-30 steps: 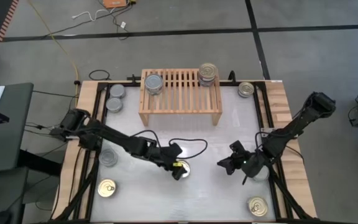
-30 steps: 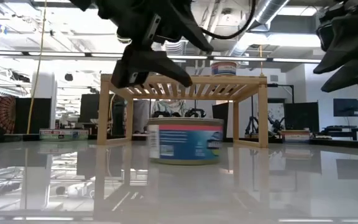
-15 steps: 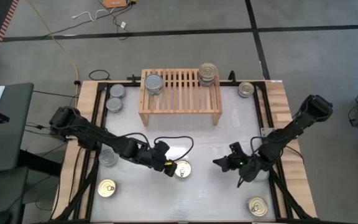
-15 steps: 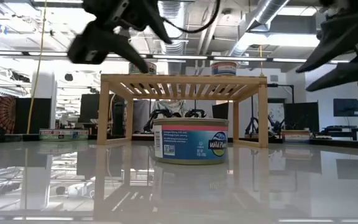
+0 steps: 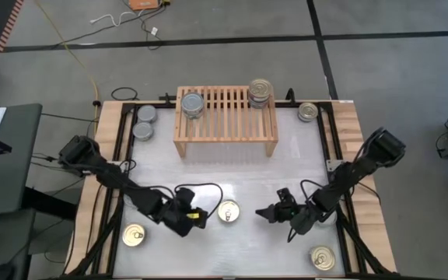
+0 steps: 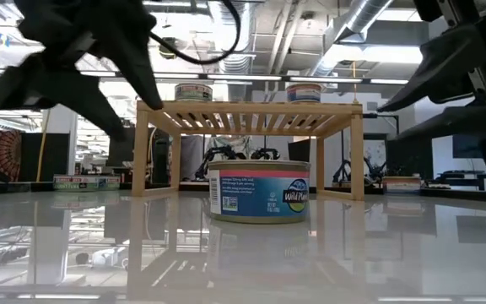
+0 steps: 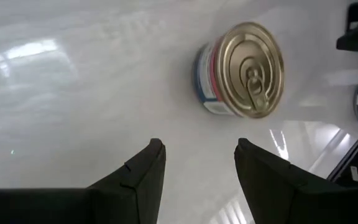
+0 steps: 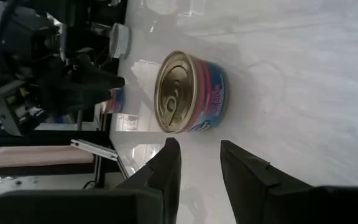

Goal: Stack canned seafood by type on shelf
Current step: Put the blue-pink tuna can on the shelf

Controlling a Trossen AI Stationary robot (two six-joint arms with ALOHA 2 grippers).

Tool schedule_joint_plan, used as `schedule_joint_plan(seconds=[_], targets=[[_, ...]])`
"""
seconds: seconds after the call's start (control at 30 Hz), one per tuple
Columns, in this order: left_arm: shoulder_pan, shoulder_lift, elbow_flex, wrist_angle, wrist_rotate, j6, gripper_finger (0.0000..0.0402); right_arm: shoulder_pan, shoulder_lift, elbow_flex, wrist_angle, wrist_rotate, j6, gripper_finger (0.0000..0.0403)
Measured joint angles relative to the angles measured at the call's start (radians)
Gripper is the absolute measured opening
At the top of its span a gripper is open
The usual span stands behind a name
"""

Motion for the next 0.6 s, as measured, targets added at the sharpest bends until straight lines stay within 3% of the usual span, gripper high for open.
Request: schedule_joint_plan(seconds=[0.23,0.4,0.6], targets=[[-0.058,0.0,-0.003,0.042,-0.174,0.017,0.0185,-0.055,0.018,0.027,0.036,-0.083,-0.153,0.0137],[-0.044,0.007,-0.003,0.104,-0.17,0.082,0.0185,-0.123,0.018,0.089,0.012,-0.11,-0.296,0.0137],[-0.031,0.007,-0.003,0.106,-0.163,0.092,0.0185,-0.189,0.018,0.155,-0.199,-0.179,-0.3,0.0136]])
